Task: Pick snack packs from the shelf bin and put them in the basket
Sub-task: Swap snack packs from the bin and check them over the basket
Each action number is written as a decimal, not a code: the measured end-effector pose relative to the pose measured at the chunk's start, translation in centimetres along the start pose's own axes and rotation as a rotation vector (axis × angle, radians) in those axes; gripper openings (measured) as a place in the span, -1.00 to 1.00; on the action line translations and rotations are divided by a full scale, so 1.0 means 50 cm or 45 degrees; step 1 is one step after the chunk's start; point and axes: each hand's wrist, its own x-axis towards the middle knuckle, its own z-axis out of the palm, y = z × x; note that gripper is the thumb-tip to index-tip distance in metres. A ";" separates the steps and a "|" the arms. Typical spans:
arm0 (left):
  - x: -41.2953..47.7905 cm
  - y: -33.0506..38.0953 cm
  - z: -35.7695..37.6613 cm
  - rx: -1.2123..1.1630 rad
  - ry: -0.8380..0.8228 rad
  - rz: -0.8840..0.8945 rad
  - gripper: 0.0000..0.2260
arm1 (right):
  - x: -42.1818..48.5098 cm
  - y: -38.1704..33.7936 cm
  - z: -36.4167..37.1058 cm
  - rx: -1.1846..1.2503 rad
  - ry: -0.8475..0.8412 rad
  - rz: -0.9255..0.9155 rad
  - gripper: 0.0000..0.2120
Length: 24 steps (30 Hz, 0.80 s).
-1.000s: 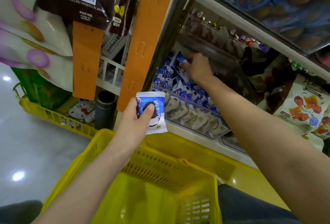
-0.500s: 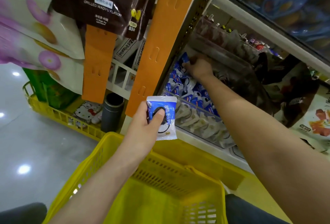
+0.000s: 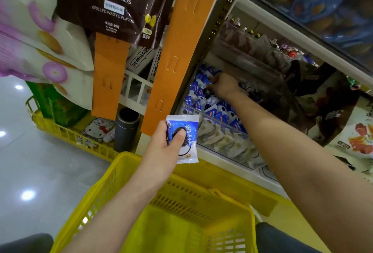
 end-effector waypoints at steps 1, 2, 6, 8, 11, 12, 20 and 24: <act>0.000 0.000 0.000 0.000 -0.001 0.003 -0.79 | 0.001 -0.003 0.001 -0.003 0.003 -0.008 -0.72; 0.000 0.000 0.000 -0.001 -0.002 0.005 -0.80 | 0.002 -0.003 0.001 0.012 -0.005 -0.010 -0.71; 0.000 0.002 0.000 -0.011 -0.005 0.009 -0.81 | -0.014 0.014 -0.022 0.030 -0.003 -0.042 -0.69; 0.000 0.003 0.001 -0.009 -0.003 0.014 -0.81 | -0.031 0.025 -0.030 -0.041 -0.006 -0.112 -0.71; -0.001 0.003 0.003 -0.004 0.001 0.014 -0.81 | -0.059 0.029 -0.030 -0.215 -0.087 -0.124 -0.67; -0.003 0.003 0.003 -0.002 0.000 0.013 -0.81 | -0.066 0.026 -0.032 -0.263 -0.099 -0.119 -0.65; -0.009 0.009 0.004 0.017 -0.013 0.017 -0.82 | -0.110 0.028 -0.043 0.377 -0.154 -0.151 -0.78; -0.011 0.008 0.008 0.031 -0.016 0.014 -0.85 | -0.097 0.036 -0.042 0.663 -0.257 0.043 -0.74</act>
